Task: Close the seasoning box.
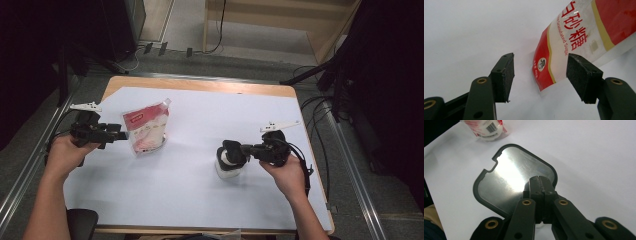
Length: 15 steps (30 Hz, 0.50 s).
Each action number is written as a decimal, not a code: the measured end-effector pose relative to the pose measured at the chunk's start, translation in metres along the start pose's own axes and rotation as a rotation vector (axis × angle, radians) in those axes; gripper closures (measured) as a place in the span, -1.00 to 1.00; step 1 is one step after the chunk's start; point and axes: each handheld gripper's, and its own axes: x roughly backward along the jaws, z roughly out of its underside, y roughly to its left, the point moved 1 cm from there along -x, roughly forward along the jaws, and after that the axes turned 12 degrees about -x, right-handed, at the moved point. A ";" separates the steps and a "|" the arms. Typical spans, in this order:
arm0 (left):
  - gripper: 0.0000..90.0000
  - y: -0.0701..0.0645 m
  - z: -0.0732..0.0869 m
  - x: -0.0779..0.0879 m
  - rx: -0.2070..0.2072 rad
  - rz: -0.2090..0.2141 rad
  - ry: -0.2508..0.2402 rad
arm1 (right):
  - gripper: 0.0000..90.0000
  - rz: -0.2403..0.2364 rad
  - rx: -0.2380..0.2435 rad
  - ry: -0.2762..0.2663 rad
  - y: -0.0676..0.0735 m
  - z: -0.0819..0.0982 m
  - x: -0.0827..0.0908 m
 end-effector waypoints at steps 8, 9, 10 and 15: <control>-0.10 -0.001 0.001 -0.001 0.004 0.000 -0.001 | 1.00 0.003 0.020 0.037 0.005 0.001 -0.010; -0.10 -0.001 0.001 -0.001 0.011 -0.002 -0.002 | 1.00 -0.004 0.021 0.036 0.006 0.001 -0.011; -0.10 -0.001 0.001 -0.001 0.010 0.001 -0.003 | 1.00 -0.005 0.026 0.036 0.006 0.001 -0.012; -0.10 -0.001 0.000 -0.001 0.006 0.000 -0.005 | 0.91 -0.007 0.036 0.025 0.008 0.001 -0.011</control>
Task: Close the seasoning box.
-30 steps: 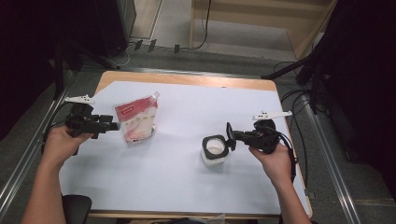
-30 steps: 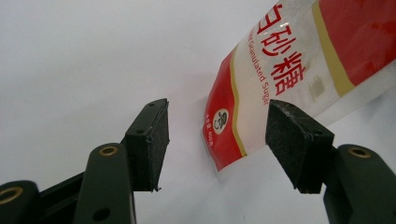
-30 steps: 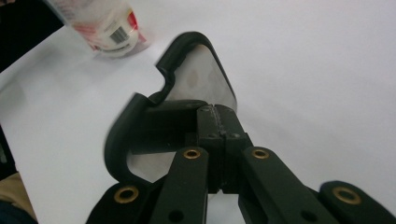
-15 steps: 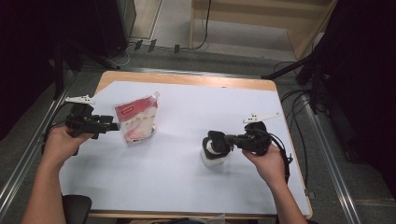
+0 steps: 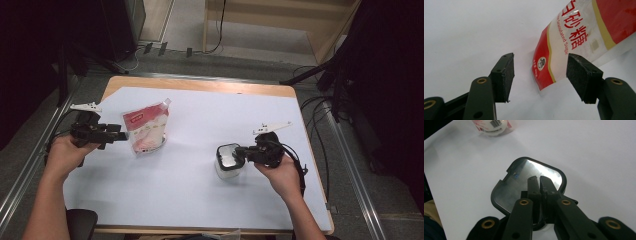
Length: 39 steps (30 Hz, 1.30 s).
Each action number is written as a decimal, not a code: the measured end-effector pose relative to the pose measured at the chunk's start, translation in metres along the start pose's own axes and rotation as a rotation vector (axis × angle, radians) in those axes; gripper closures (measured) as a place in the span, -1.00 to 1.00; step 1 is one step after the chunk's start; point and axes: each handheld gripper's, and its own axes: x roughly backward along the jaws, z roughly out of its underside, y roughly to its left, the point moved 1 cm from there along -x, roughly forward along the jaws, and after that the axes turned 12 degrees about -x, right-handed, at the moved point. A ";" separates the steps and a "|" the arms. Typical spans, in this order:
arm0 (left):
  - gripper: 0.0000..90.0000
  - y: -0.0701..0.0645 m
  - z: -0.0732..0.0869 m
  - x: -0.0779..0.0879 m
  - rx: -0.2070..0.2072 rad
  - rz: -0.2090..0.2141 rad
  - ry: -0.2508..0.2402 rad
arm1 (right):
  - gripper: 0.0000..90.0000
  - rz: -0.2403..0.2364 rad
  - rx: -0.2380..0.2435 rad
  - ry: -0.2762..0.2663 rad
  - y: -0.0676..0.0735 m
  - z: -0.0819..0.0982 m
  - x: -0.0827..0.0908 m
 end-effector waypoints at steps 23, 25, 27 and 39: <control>-0.11 0.000 0.000 -0.002 0.004 -0.004 0.011 | 0.08 0.111 -0.082 -0.213 -0.062 0.010 0.034; -0.11 0.000 0.000 -0.002 0.005 0.003 0.019 | 0.04 0.118 -0.084 -0.223 -0.068 0.011 0.034; -0.10 0.000 0.000 -0.003 0.005 0.005 0.022 | 0.01 0.128 -0.097 -0.225 -0.073 0.013 0.034; -0.11 0.002 0.004 -0.008 0.017 0.019 0.043 | -0.15 0.174 -0.167 -0.216 -0.107 0.019 0.026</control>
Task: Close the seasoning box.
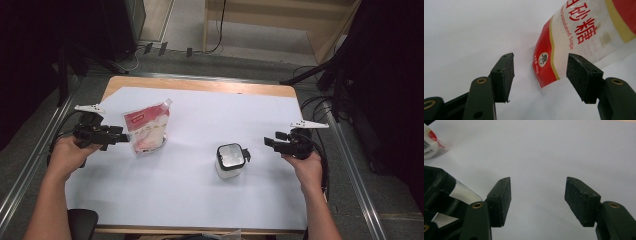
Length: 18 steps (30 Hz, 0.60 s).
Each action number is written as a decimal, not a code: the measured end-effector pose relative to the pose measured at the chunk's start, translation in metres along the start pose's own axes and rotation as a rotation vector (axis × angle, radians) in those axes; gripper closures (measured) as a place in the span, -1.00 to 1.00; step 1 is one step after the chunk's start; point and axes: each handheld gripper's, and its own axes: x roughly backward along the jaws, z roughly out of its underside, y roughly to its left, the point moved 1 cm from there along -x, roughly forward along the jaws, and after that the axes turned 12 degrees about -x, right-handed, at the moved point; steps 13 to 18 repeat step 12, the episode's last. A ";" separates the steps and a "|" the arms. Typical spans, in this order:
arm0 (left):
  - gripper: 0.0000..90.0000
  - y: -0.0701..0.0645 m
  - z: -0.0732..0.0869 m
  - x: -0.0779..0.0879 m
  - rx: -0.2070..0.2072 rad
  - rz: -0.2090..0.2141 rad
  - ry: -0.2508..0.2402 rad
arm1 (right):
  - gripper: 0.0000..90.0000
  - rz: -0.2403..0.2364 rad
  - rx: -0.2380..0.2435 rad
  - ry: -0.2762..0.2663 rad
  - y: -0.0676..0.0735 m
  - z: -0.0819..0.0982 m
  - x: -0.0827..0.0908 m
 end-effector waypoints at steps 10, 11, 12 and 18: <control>-0.11 0.003 0.004 -0.006 0.004 0.012 0.041 | -0.13 0.027 -0.008 0.025 -0.009 0.002 -0.006; -0.11 0.004 0.004 -0.006 -0.001 0.010 0.044 | -0.13 0.026 -0.008 0.026 -0.009 0.002 -0.007; -0.11 0.005 0.005 -0.007 -0.005 0.014 0.046 | -0.13 0.031 -0.015 0.027 -0.009 0.002 -0.007; -0.11 0.005 0.005 -0.007 -0.005 0.014 0.046 | -0.13 0.031 -0.015 0.027 -0.009 0.002 -0.007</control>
